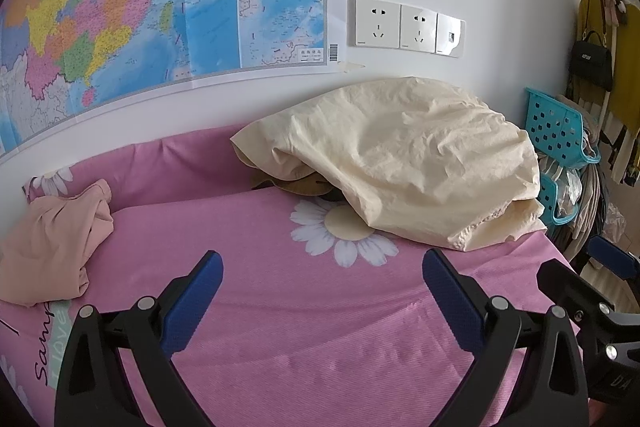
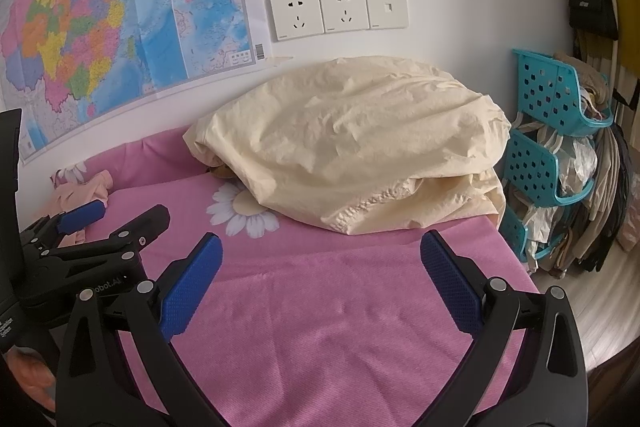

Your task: Fold large clothes

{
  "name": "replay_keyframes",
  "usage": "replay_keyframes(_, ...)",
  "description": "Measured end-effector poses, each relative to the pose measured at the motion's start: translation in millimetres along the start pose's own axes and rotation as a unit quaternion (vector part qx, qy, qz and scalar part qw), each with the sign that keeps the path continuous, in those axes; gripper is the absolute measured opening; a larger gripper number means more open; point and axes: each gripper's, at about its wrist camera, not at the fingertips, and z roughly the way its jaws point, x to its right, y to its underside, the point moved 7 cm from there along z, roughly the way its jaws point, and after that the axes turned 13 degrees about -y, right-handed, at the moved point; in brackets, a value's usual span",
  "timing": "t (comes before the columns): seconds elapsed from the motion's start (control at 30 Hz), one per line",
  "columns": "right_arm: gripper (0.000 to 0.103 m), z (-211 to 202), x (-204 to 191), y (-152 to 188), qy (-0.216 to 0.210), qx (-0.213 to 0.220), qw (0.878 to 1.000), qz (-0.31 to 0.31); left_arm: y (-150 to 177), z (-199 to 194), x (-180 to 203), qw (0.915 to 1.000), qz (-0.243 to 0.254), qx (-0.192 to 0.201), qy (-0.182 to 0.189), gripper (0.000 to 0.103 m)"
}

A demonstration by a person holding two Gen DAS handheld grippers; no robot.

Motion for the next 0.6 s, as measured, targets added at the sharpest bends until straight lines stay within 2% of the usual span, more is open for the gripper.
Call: replay_keyframes(0.6,0.098,-2.9,0.9,-4.6,0.0,0.0,1.0,-0.001,-0.9,-0.9,0.5,1.0,-0.003,-0.003,0.001,0.097)
